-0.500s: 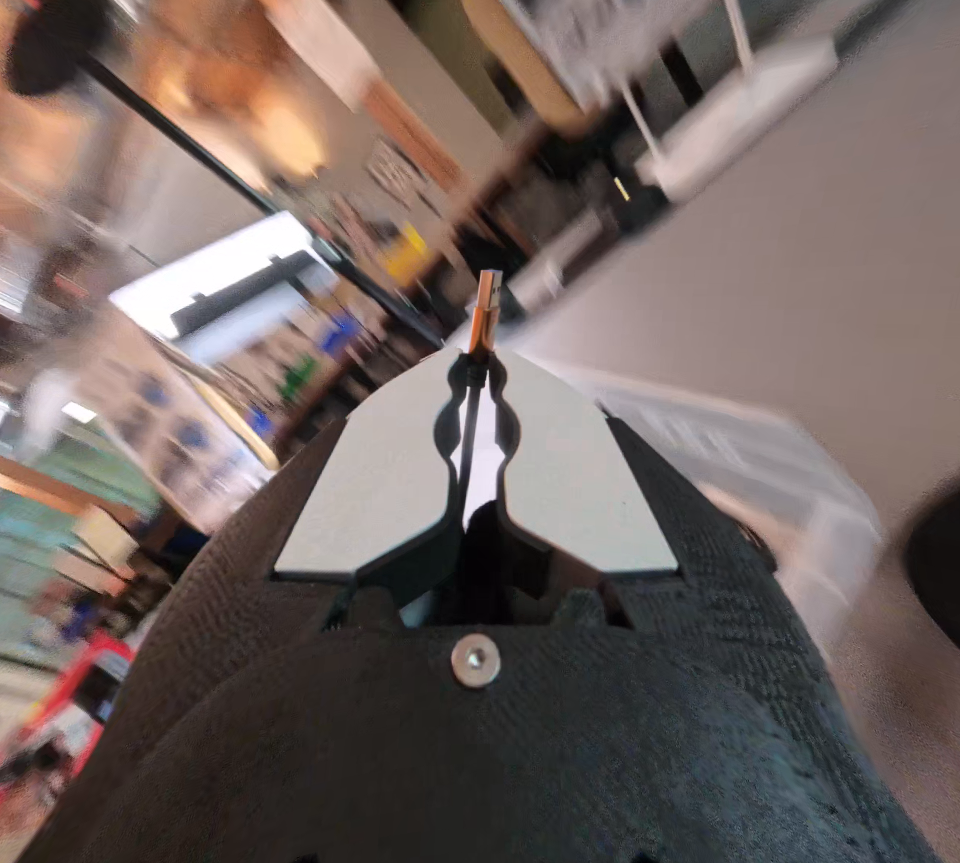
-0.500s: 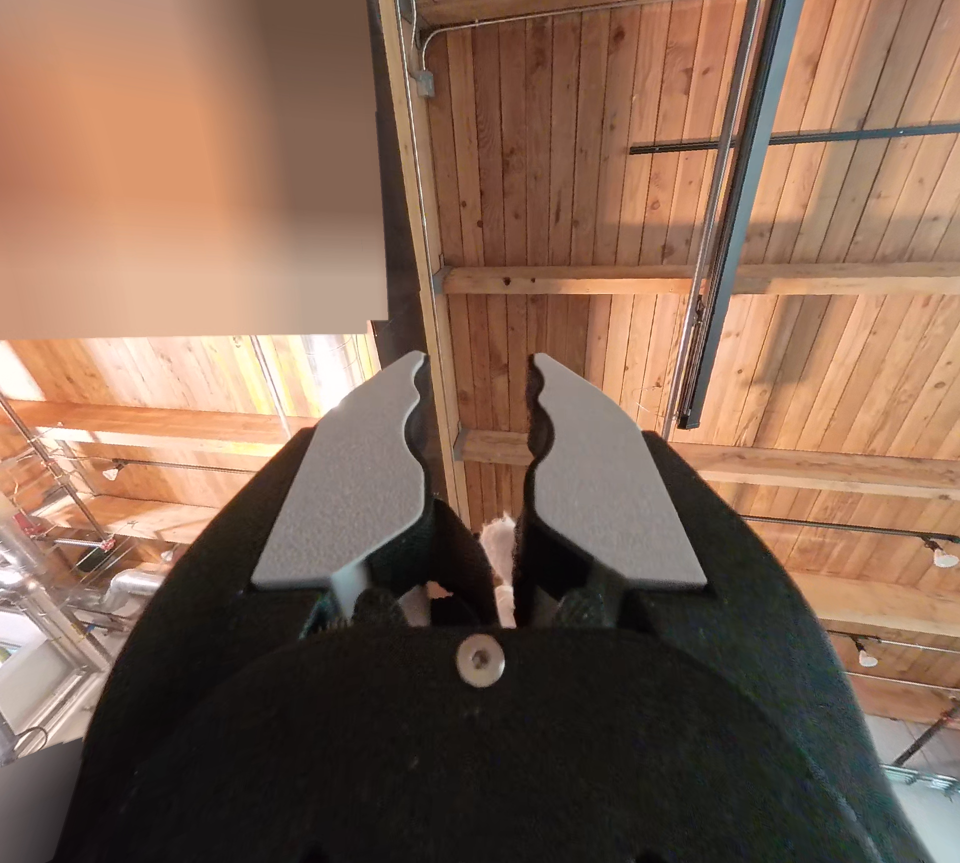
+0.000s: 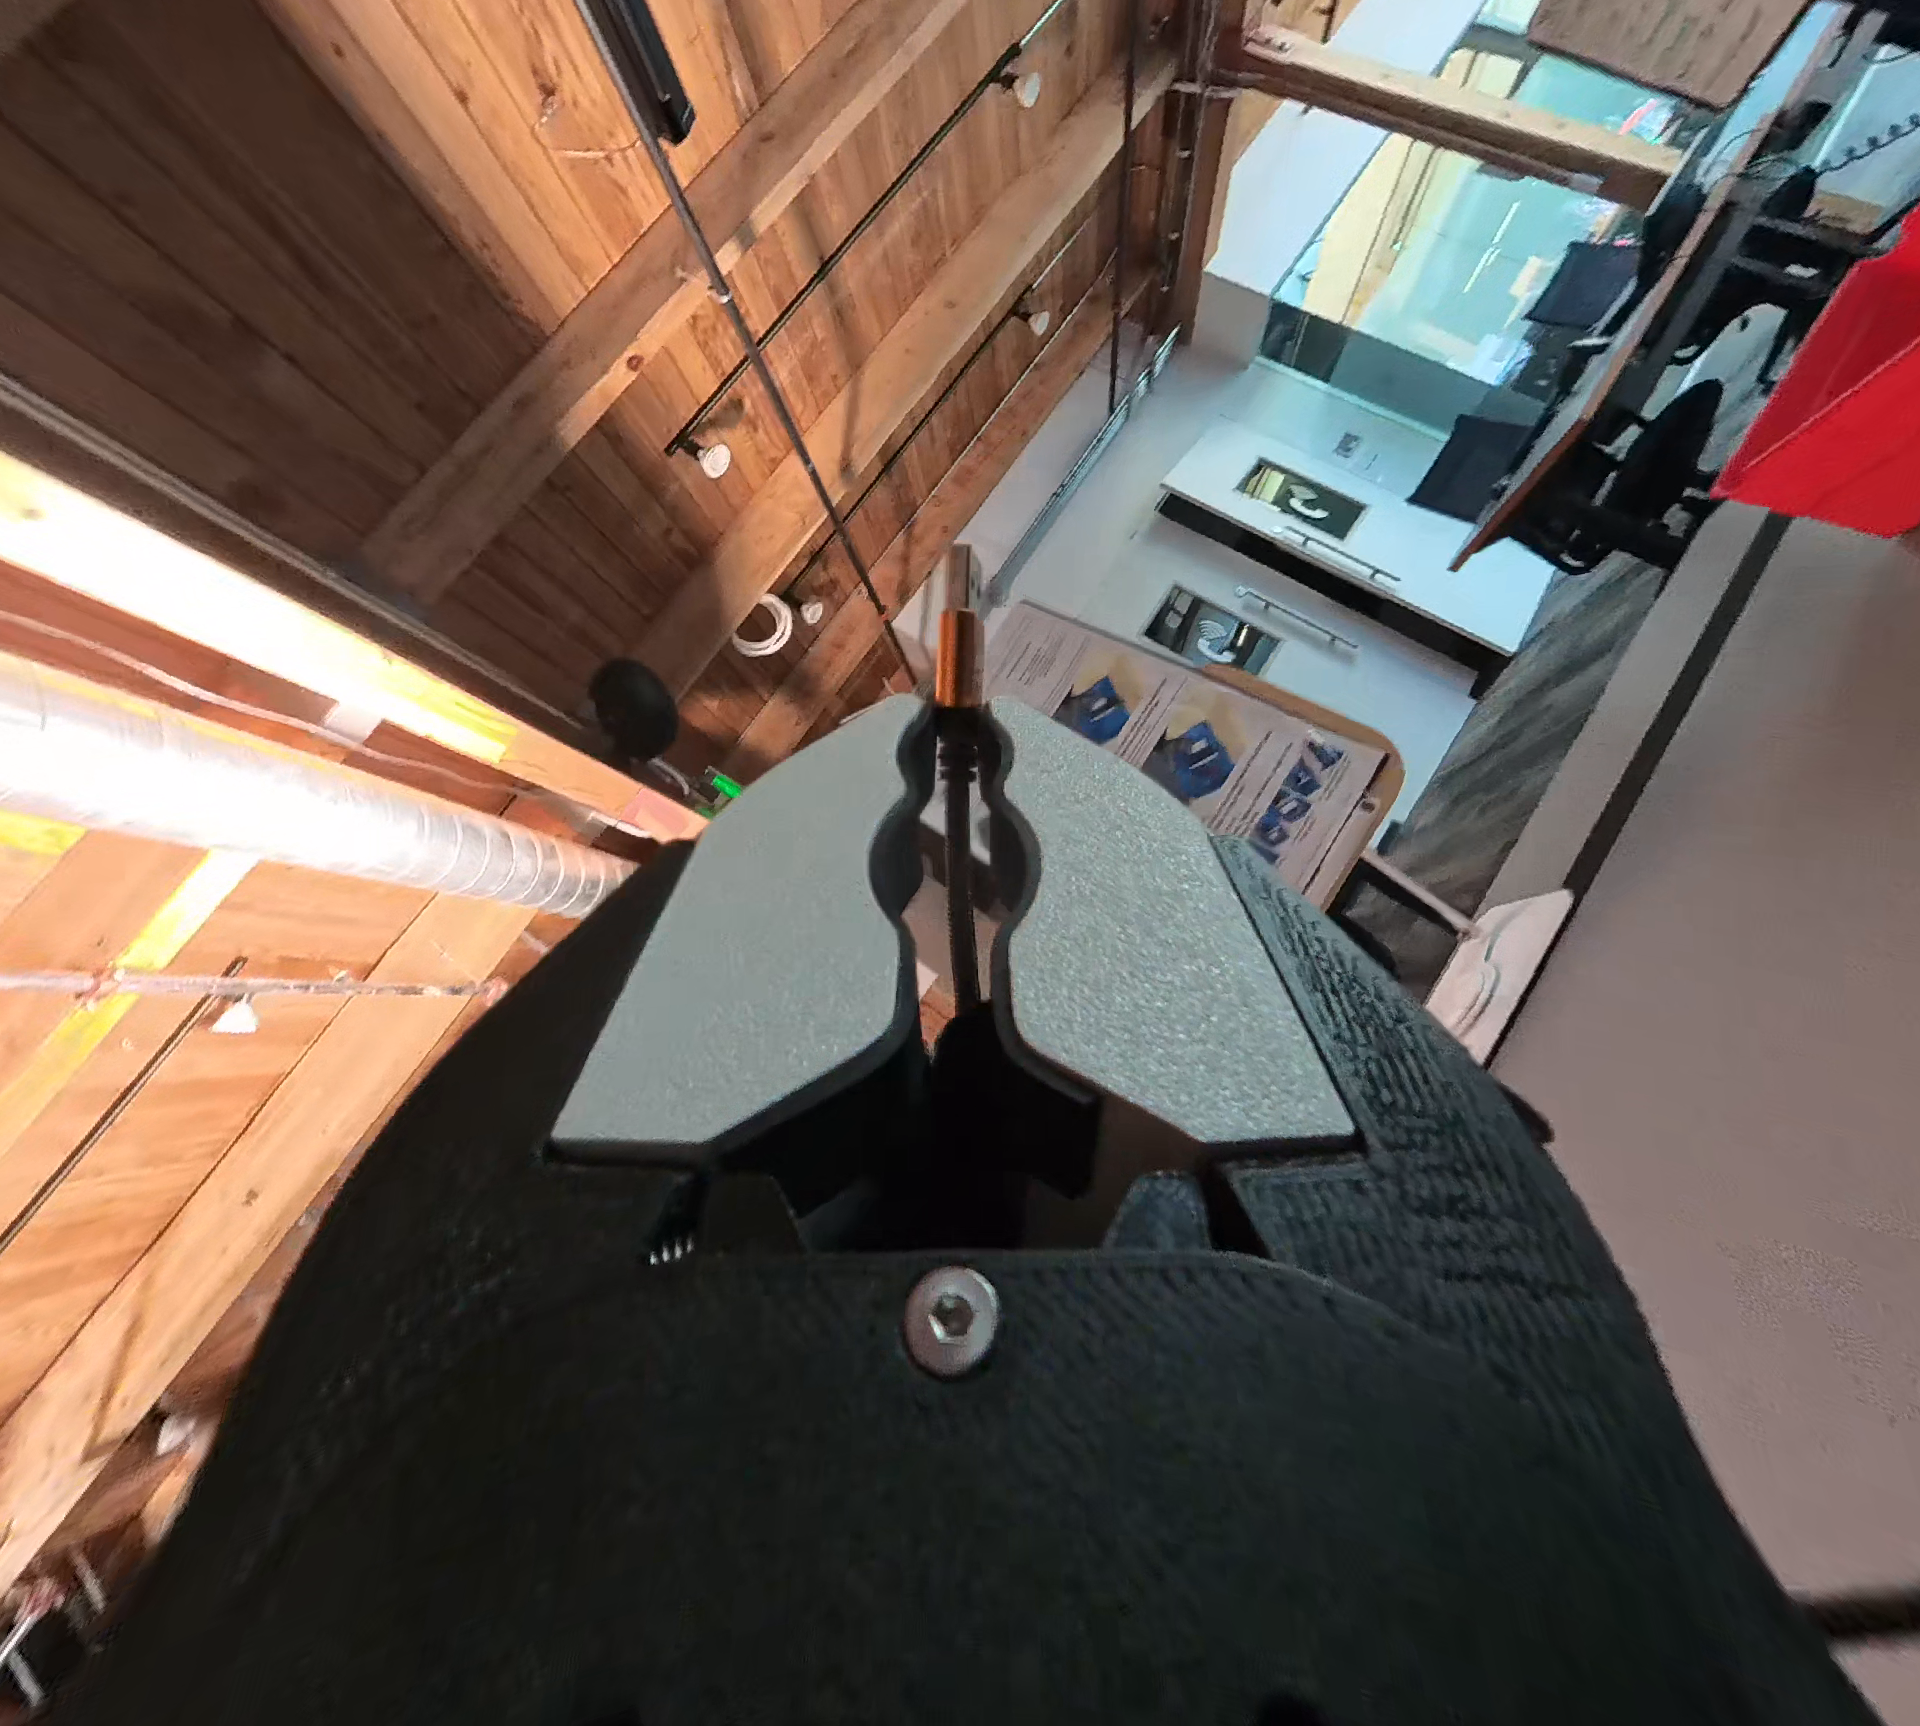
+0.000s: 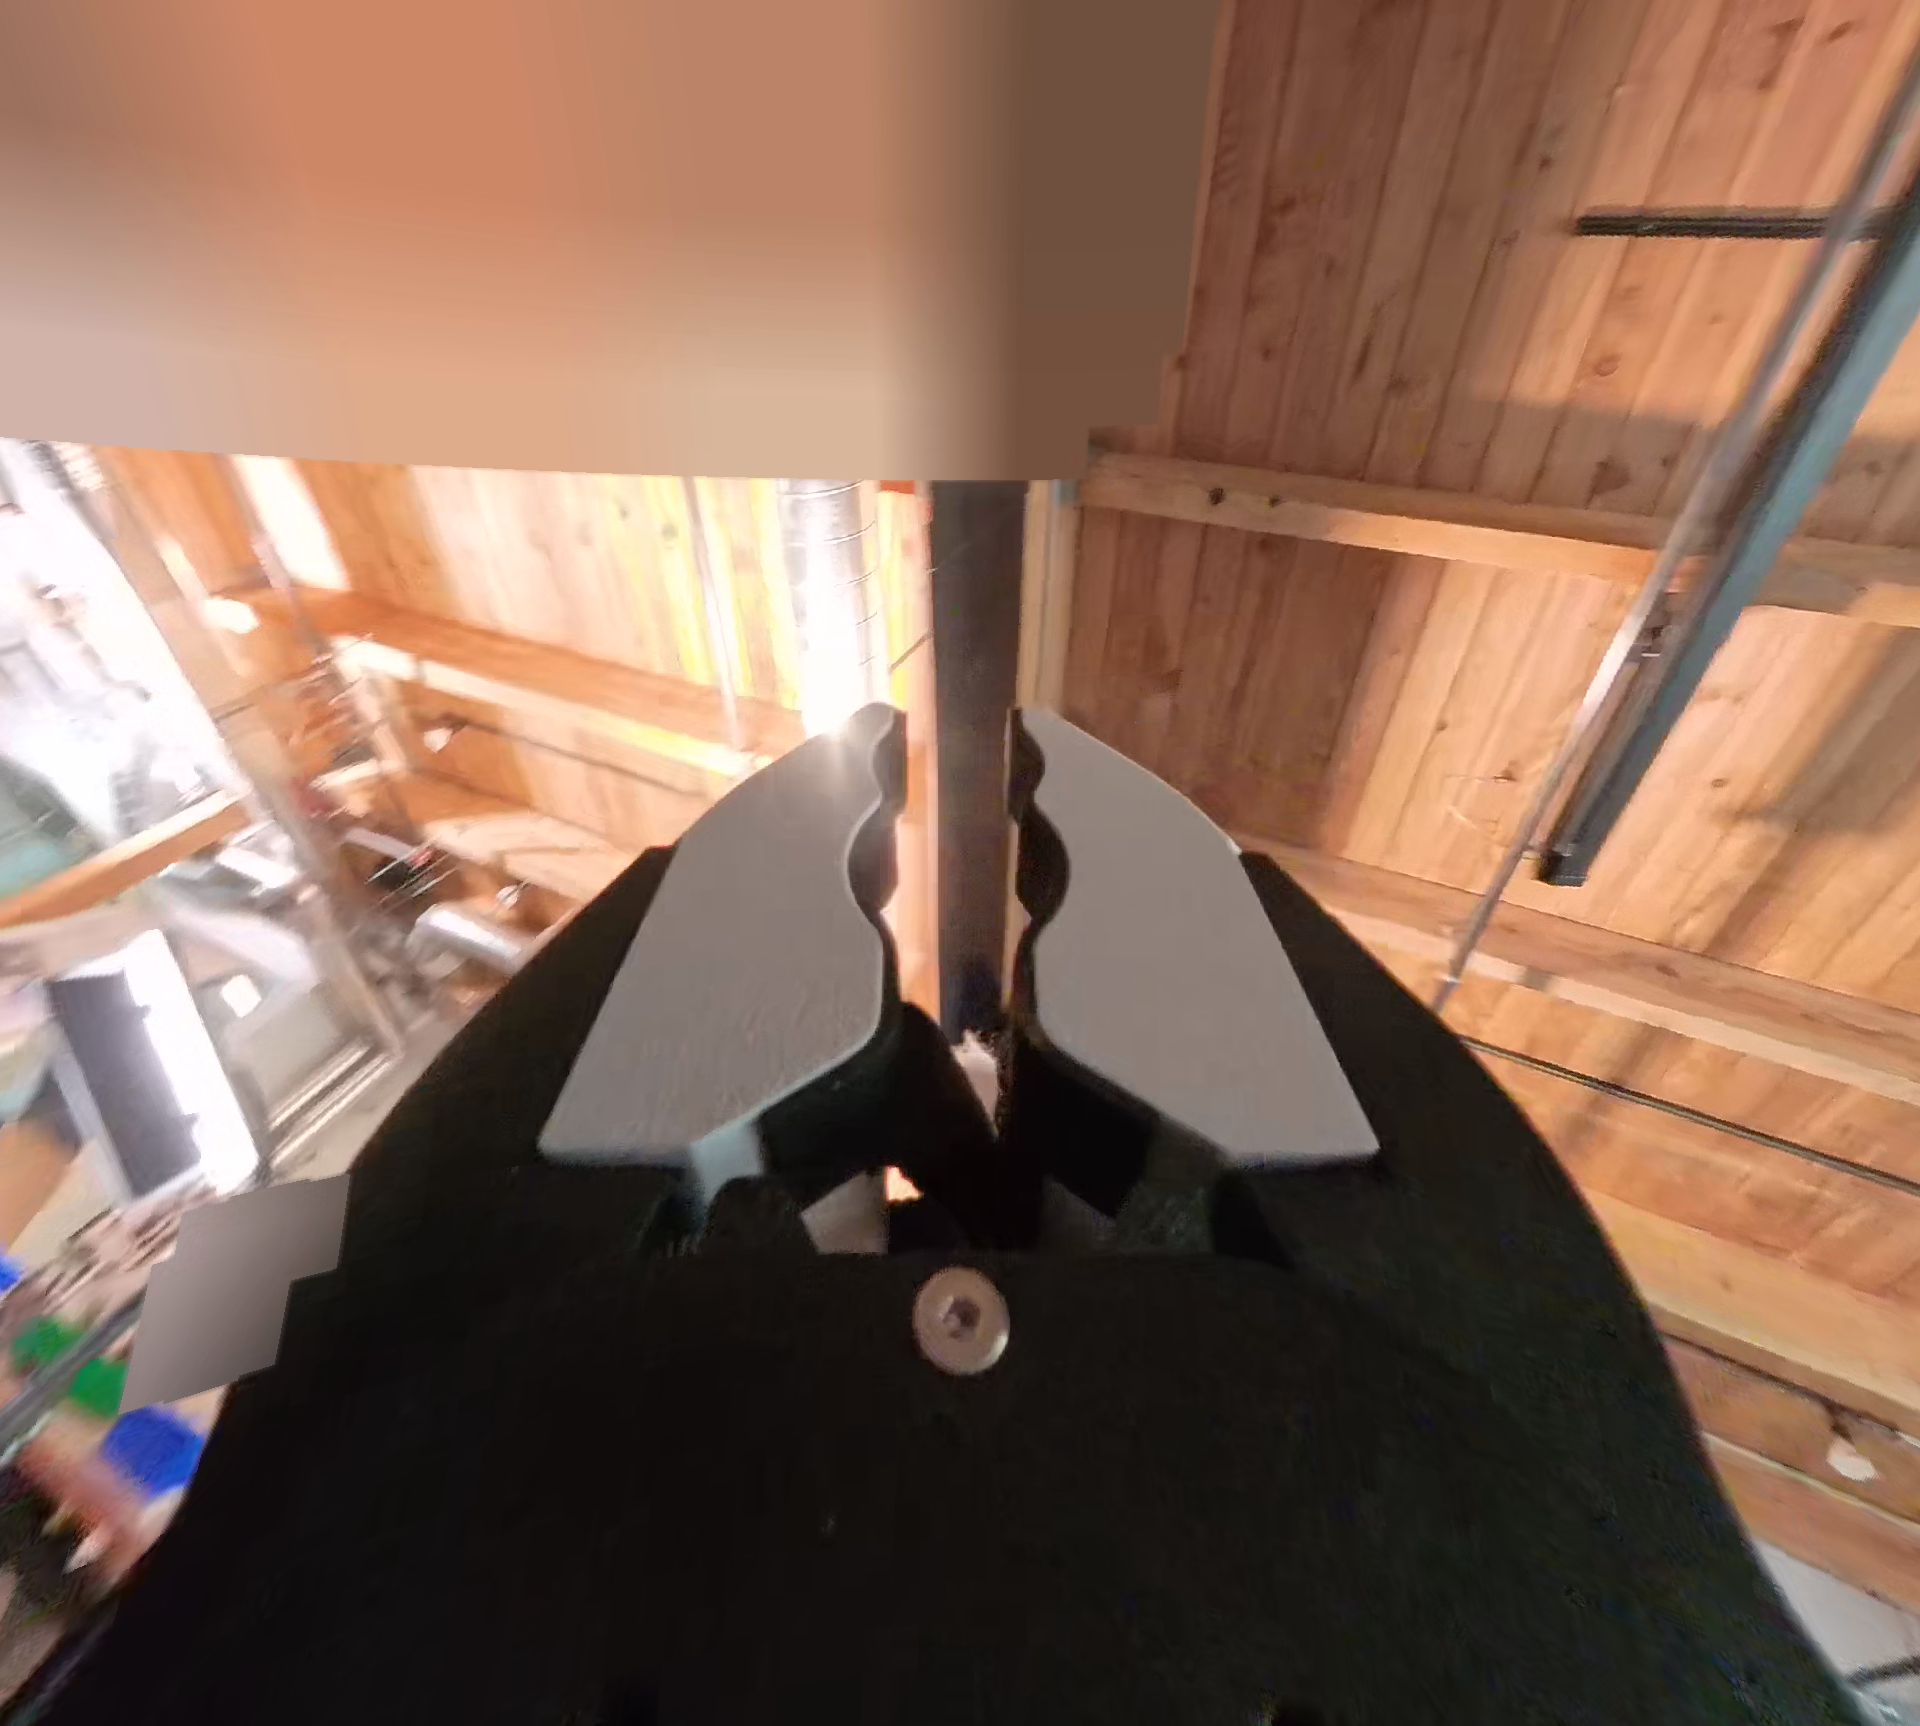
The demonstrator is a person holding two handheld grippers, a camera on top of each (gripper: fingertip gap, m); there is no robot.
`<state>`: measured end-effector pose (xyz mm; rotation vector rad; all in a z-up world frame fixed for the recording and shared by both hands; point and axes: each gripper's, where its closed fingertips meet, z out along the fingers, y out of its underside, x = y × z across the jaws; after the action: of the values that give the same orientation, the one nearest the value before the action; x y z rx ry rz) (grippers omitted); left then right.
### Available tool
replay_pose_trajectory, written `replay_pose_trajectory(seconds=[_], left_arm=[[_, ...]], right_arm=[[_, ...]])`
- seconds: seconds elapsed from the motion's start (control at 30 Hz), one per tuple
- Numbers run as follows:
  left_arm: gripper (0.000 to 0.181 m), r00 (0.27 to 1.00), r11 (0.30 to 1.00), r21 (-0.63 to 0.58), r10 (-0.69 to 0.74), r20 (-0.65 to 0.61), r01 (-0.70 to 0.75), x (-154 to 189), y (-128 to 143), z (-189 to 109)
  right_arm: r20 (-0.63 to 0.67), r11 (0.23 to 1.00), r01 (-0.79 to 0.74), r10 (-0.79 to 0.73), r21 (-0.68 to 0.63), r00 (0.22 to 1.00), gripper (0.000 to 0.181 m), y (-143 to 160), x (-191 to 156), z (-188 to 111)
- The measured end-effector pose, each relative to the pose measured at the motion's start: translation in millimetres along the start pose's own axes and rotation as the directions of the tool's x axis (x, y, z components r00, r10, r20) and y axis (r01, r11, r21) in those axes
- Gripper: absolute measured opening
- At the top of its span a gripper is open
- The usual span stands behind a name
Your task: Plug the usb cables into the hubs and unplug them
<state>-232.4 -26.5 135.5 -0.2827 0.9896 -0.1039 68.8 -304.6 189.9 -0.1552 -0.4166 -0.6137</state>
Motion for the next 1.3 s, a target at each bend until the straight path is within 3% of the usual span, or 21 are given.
replay_pose_trajectory(seconds=[0.1, 0.33, 0.43, 0.57, 0.87, 1.3], left_arm=[[0.007, 0.999, 0.999, 0.016, 0.043, -0.029, -0.042, 16.2, -19.1, 15.2], [0.006, 0.977, 0.988, 0.100, 0.132, -0.169, -0.116, 54.7, -57.1, 40.2], [0.007, 0.969, 0.987, 0.124, 0.126, -0.212, -0.101, 68.4, -67.4, 45.7], [0.006, 0.951, 0.986, 0.130, 0.134, -0.277, -0.102, 89.3, -68.4, 55.7], [0.006, 0.888, 0.985, 0.124, 0.165, -0.428, -0.123, 137.6, -65.9, 74.4], [0.006, 0.801, 0.979, 0.173, 0.187, -0.568, -0.105, 182.7, -80.6, 78.6]], right_arm=[[0.186, 0.994, 0.049, -0.030, -0.099, 0.982, 0.017, 15.7, -35.4, 6.5], [0.422, 0.958, 0.133, -0.014, -0.255, 0.907, 0.014, 47.3, -83.9, 1.3], [0.525, 0.929, 0.099, 0.111, -0.356, 0.844, 0.013, 62.0, -107.2, -7.5], [0.626, 0.864, -0.007, 0.371, -0.504, 0.686, 0.016, 69.2, -143.6, -26.5], [0.685, 0.837, -0.004, 0.451, -0.548, 0.573, 0.015, 69.5, -196.3, -37.3], [0.755, 0.907, 0.057, 0.311, -0.417, 0.578, 0.015, 56.4, -236.8, -37.3]])
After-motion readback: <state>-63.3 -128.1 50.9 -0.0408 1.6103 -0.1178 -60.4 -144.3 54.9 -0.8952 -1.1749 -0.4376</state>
